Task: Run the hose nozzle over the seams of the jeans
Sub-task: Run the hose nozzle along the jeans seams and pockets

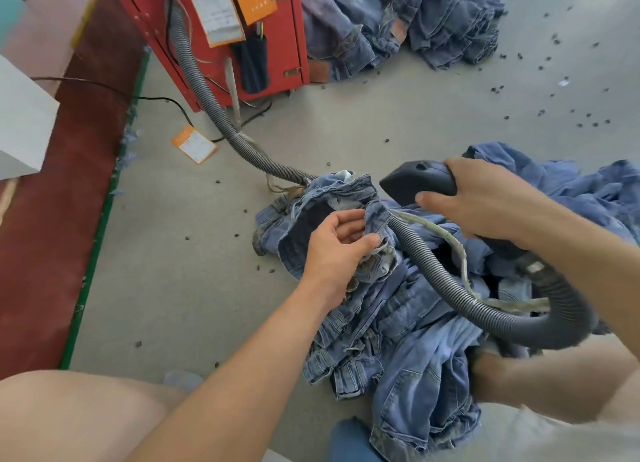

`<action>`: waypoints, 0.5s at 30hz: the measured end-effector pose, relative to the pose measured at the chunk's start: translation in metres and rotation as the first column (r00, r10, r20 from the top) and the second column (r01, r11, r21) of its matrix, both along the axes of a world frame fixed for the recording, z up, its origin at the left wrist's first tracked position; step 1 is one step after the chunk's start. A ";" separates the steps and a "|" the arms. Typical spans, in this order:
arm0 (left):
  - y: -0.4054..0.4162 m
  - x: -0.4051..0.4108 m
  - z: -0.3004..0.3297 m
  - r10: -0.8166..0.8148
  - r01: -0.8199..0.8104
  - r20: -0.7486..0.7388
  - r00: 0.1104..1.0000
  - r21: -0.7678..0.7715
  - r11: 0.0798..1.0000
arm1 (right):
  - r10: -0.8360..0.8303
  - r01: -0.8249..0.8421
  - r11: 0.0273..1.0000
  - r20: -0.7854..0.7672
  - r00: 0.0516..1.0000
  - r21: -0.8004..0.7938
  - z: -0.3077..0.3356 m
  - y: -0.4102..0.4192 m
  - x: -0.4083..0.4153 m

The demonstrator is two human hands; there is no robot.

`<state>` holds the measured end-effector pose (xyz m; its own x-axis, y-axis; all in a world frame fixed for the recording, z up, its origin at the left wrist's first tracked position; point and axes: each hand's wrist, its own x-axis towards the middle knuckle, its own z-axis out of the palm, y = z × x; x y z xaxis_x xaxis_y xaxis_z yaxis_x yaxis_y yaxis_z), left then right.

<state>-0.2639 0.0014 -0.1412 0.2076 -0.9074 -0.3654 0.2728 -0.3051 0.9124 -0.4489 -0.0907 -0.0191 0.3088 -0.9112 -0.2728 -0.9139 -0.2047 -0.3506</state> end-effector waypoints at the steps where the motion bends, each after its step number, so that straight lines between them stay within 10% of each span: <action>1: -0.001 0.001 0.001 0.013 -0.013 -0.015 1.000 0.011 1.000 | 0.026 -0.026 0.999 -0.012 1.000 -0.026 0.003 0.003 -0.003; 15: -0.009 0.008 0.000 0.057 -0.036 -0.221 0.974 0.094 0.995 | 0.169 -0.171 0.983 -0.028 0.985 -0.061 0.006 0.006 -0.007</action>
